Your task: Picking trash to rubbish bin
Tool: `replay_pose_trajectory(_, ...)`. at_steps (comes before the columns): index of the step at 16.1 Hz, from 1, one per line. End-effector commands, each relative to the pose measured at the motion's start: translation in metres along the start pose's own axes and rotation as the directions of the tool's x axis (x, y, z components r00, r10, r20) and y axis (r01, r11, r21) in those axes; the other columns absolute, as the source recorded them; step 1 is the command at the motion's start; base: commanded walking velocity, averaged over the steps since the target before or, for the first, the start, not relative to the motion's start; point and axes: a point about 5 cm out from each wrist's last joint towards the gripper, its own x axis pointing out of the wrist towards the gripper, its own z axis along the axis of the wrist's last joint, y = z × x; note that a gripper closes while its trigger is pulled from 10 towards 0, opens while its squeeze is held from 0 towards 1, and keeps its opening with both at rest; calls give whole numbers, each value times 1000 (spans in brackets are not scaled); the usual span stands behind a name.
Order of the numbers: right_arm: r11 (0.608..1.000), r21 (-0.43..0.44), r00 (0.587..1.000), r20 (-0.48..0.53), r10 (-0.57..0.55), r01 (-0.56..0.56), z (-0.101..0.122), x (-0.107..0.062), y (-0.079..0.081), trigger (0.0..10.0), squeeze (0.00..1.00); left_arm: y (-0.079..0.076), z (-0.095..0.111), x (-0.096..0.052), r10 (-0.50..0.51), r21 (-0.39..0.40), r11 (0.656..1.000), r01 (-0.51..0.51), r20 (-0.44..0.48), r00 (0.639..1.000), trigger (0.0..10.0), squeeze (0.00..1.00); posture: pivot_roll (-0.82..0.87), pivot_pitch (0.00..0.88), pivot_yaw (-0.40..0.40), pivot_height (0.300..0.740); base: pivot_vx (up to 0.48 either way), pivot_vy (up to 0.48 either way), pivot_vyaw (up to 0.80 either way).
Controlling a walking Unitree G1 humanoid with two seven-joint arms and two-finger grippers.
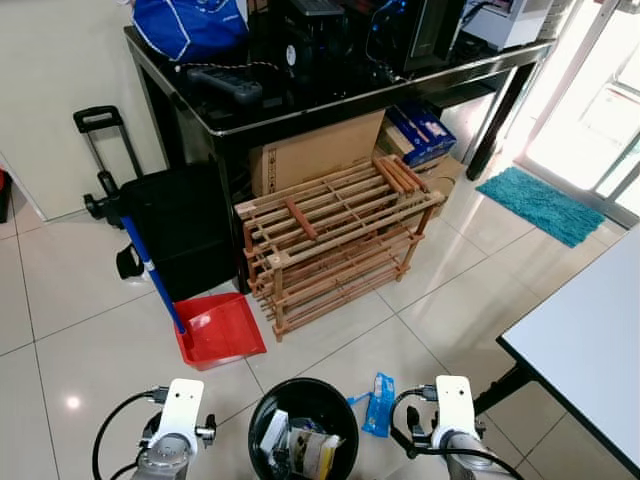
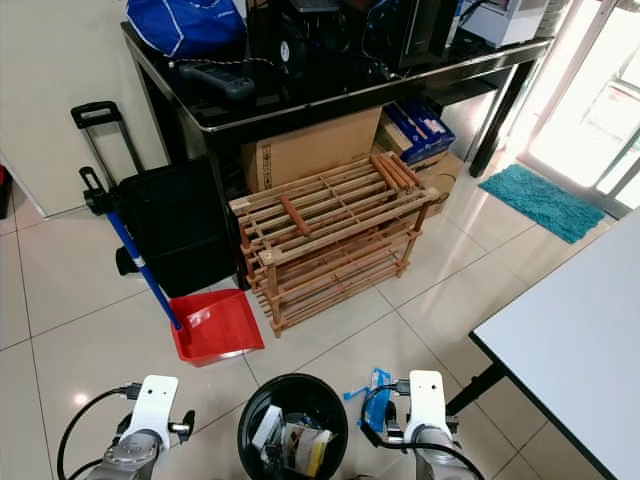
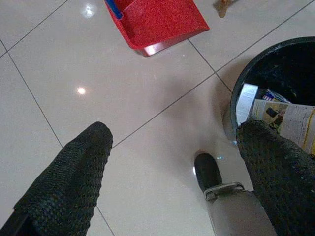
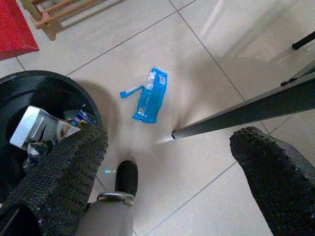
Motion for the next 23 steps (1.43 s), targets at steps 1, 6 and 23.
replay_pose_trajectory(1,1000,3,1000,-10,-7,8,-3,-1,-3,10000,0,-2,-5,-1,12,-13,1000,-12,-19,1000,10000,0,14,24,-55,740,0,0,0)
replay_pose_trajectory(6,1000,16,1000,-24,19,-18,-3,0,1,10000,0,-4,-7,-1,10,-12,1000,-11,-24,1000,10000,0,16,29,-59,740,0,0,-315)
replay_pose_trajectory(23,999,8,997,-60,41,-40,-14,-3,4,10000,0,-11,-14,-4,-17,49,999,19,-37,999,10000,0,13,13,-58,740,0,-77,-756)
